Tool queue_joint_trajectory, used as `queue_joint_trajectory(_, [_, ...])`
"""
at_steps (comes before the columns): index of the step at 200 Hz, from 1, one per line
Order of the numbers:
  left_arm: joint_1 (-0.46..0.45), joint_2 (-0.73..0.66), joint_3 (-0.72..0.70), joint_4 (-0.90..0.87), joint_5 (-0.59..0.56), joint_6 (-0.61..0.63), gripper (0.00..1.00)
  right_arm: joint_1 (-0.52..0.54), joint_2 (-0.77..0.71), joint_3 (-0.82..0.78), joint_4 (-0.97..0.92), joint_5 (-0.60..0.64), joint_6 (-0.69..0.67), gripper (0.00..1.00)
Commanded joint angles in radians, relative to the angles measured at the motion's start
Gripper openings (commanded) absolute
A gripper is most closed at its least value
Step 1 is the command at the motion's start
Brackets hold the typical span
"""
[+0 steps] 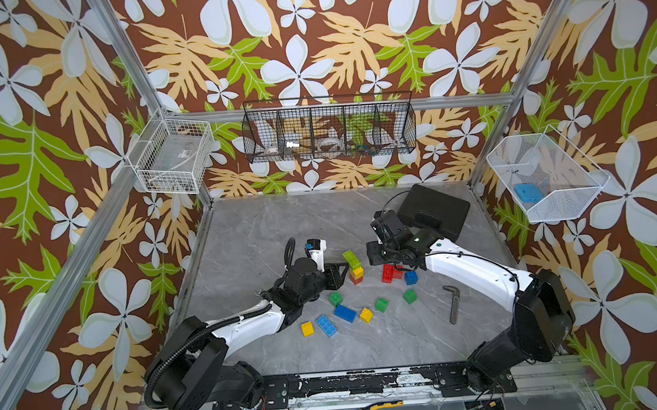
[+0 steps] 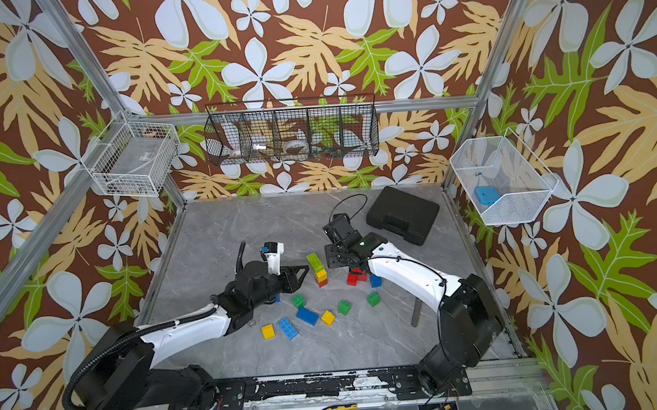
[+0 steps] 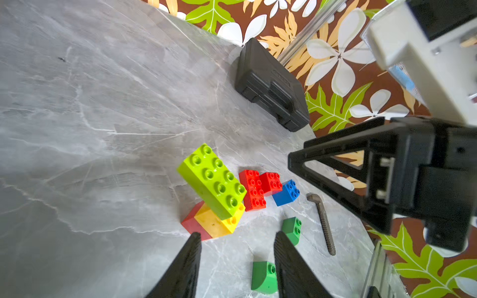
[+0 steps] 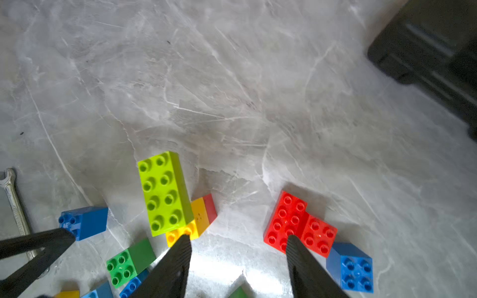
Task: Assemble a fork with lego
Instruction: Pick up the lego brick from the center of the board.
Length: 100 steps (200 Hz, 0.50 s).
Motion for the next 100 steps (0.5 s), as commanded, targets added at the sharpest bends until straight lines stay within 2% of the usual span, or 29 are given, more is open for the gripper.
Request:
queue_joint_trajectory(1, [-0.026, 0.004, -0.007, -0.028, -0.062, 0.026, 0.47, -0.001, 0.006, -0.028, 0.02, 0.004, 0.056, 0.53])
queue_joint_trajectory(24, [-0.029, -0.036, -0.1, 0.05, -0.088, -0.044, 0.47, 0.035, -0.042, -0.098, 0.019, 0.008, 0.021, 0.48])
queue_joint_trajectory(44, [-0.029, -0.091, -0.164, 0.076, -0.117, -0.08, 0.47, 0.043, -0.109, -0.183, 0.034, 0.011, 0.057, 0.48])
queue_joint_trajectory(60, [-0.029, -0.145, -0.213, 0.08, -0.142, -0.102, 0.47, 0.063, -0.147, -0.235, 0.076, -0.048, 0.04, 0.45])
queue_joint_trajectory(79, [-0.018, -0.224, -0.272, 0.076, -0.172, -0.145, 0.47, 0.167, -0.176, -0.249, 0.109, -0.073, -0.059, 0.43])
queue_joint_trajectory(100, [0.04, -0.308, -0.339, 0.079, -0.145, -0.186, 0.47, 0.295, -0.136, -0.213, 0.077, -0.075, -0.221, 0.42])
